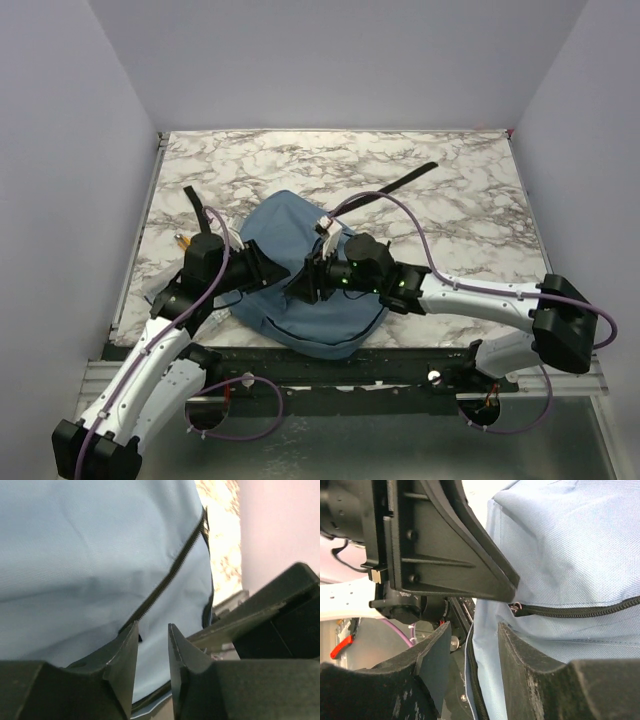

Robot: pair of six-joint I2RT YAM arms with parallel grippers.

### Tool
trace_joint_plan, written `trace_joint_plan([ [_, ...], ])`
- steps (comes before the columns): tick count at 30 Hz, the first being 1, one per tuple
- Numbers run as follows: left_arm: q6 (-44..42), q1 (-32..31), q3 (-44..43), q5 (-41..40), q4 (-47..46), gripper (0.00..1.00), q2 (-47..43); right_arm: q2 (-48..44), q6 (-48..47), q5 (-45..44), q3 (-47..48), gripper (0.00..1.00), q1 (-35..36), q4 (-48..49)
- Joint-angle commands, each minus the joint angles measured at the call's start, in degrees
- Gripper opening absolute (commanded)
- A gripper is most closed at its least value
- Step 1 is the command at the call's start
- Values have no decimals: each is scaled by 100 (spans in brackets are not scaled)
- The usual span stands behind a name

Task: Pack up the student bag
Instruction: Zip the student bag at the center of the board.

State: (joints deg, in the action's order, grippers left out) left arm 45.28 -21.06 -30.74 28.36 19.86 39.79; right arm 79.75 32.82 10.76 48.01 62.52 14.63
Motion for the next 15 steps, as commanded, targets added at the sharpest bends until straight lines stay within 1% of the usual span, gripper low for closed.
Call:
trace_joint_plan([
  [1, -291, 14, -490, -1811, 1381, 39, -234, 169, 56, -250, 506, 46, -21, -1025],
  [3, -283, 14, -552, -2194, 1589, 43, -307, 211, -98, -481, 681, 46, -15, -1306],
  [5, -315, 14, -547, -2252, 1630, 43, -390, 307, -138, -655, 890, 47, -54, -1691],
  [7, -295, 14, -477, -2192, 1633, 43, -449, 456, -224, -613, 1097, 49, -72, -1898],
  [9, -167, 14, -338, -2135, 1629, 43, -494, 661, -565, -352, 1333, 53, -76, -2034],
  [13, 23, 14, -29, -1990, 1524, 36, -532, 1176, -1768, -96, 1922, 60, -77, -2443],
  [15, 84, 14, 68, -1849, 1459, 28, -582, 1461, -2307, -82, 2333, 62, -75, -2776],
])
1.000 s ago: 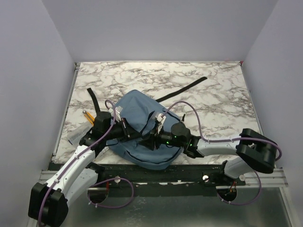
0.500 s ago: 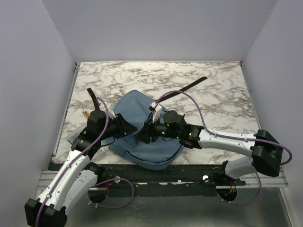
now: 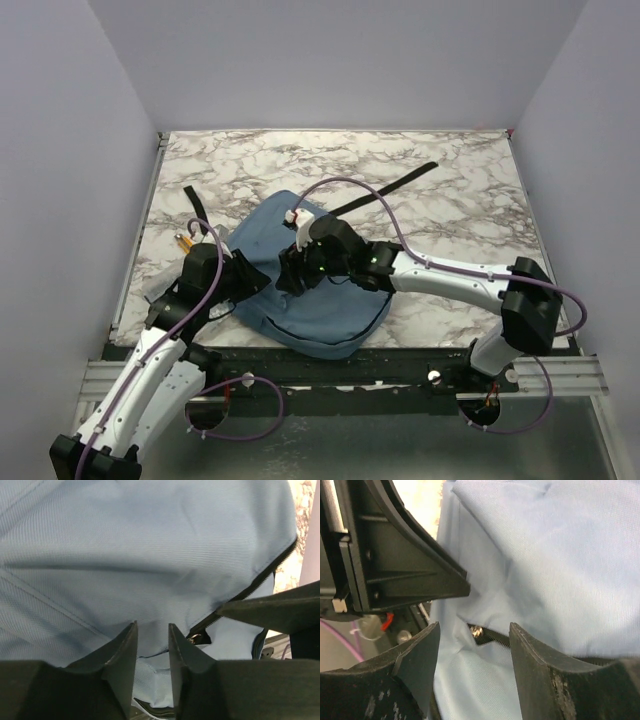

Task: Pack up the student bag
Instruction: Zip the student bag at the center of the board.

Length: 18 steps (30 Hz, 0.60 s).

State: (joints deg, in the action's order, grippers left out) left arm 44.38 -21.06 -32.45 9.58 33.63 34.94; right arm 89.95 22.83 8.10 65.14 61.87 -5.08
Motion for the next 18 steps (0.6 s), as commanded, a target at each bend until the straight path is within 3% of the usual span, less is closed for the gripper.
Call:
trace_joint_plan([
  [1, 185, 14, 287, 111, 53, 25, -108, 613, -1528, 276, 868, 60, -16, -984],
  [8, 254, 14, 627, 413, -163, 21, -170, 1233, -2065, 1621, 1324, 45, -104, -1721],
  [12, 254, 19, 678, 447, -224, 20, -181, 1337, -2152, 1875, 1223, 41, -122, -1884],
  [16, 335, 14, 803, 539, -373, 20, -115, 1392, -1986, 2198, 1306, 29, -335, -1803],
  [18, 407, 14, 893, 579, -469, 18, -39, 1460, -1693, 2579, 1420, 16, -520, -1696],
])
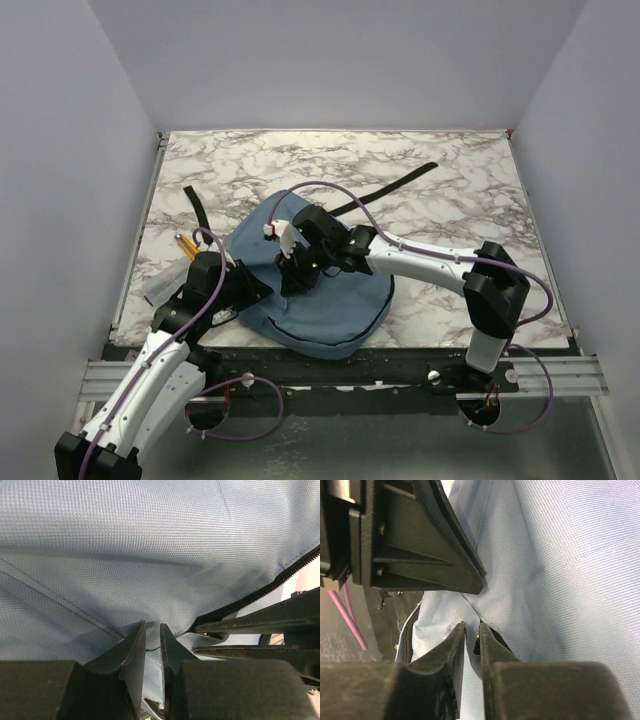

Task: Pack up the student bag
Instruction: Zip the student bag at the center of the board.

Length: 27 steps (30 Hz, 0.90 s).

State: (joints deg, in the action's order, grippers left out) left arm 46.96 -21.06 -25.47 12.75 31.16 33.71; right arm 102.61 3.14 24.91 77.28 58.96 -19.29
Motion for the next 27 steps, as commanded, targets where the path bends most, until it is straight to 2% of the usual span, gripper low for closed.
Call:
trace_joint_plan([
  [1, 185, 14, 246, 259, -255, 17, 114, 215, 360, 1201, 233, 11, -319, -250],
  [4, 309, 19, 353, 213, -364, 14, 197, 157, 726, 1774, 110, 5, -508, -16],
  [7, 424, 22, 471, 15, -418, 12, 225, 89, 1072, 2251, 4, 2, -718, 119],
  [12, 605, 23, 687, -106, -547, 11, 321, -26, 2560, 3112, -493, 1, -1112, 1243],
  [17, 615, 23, 763, -133, -696, 9, 453, -3, 3646, 2979, -538, 1, -1264, 1730],
  [23, 614, 32, 833, -152, -760, 8, 485, -179, 6403, 2345, -1659, 0, -1528, 4995],
  [27, 542, 32, 804, -65, -817, 8, 478, -221, 7148, 1455, -2227, 1, -1531, 6114],
])
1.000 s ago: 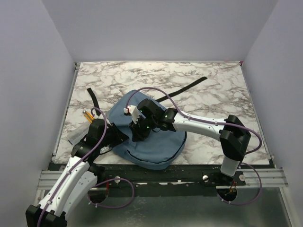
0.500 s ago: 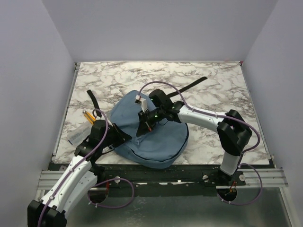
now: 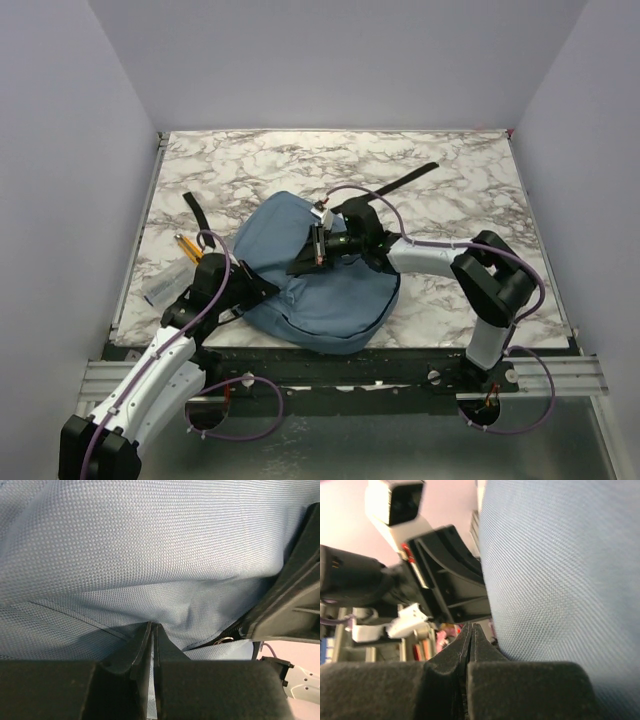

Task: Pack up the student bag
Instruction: Zip the student bag at the center of the board.

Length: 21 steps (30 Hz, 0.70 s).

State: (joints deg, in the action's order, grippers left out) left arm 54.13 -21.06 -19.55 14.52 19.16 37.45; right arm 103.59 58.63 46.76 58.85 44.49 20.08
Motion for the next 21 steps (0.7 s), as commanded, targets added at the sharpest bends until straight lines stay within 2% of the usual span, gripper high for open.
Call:
trace_joint_plan([
  [1, -248, 32, 191, -160, 360, 8, 94, -320, 1847, -920, -559, 0, -81, 2522],
  [3, -422, 32, 126, -12, 316, 8, 66, -287, 2036, -1090, -746, 1, -81, 3039],
  [6, -621, 31, 34, 195, 289, 9, 23, -338, 1856, -1247, -752, 0, -88, 2860],
  [8, -795, 32, -42, 563, 147, 11, -6, -498, 1359, -1310, -699, 1, -82, 2473],
  [9, -823, 34, -93, 687, 107, 12, -31, -585, 1006, -1255, -581, 0, -81, 2163],
  [11, -880, 32, -151, 993, 12, 18, -90, -688, -188, -1155, -25, 1, -54, 478],
  [13, -1012, 32, -239, 1253, -52, 24, -119, -776, -1348, -1419, 498, 11, 104, -1142],
  [14, -1066, 32, -287, 1383, -72, 27, -112, -867, -1686, -1747, 565, 17, 177, -1603],
  [17, -1184, 34, -391, 1760, -96, 29, -95, -1371, -1809, -2467, 304, 27, 376, -2190],
  [19, -1143, 32, -391, 1919, -121, 29, -73, -1651, -1597, -3256, 265, 37, 565, -2692],
  [21, -1083, 32, -346, 1975, -118, 26, -75, -1802, -1110, -4041, 353, 40, 805, -3321],
])
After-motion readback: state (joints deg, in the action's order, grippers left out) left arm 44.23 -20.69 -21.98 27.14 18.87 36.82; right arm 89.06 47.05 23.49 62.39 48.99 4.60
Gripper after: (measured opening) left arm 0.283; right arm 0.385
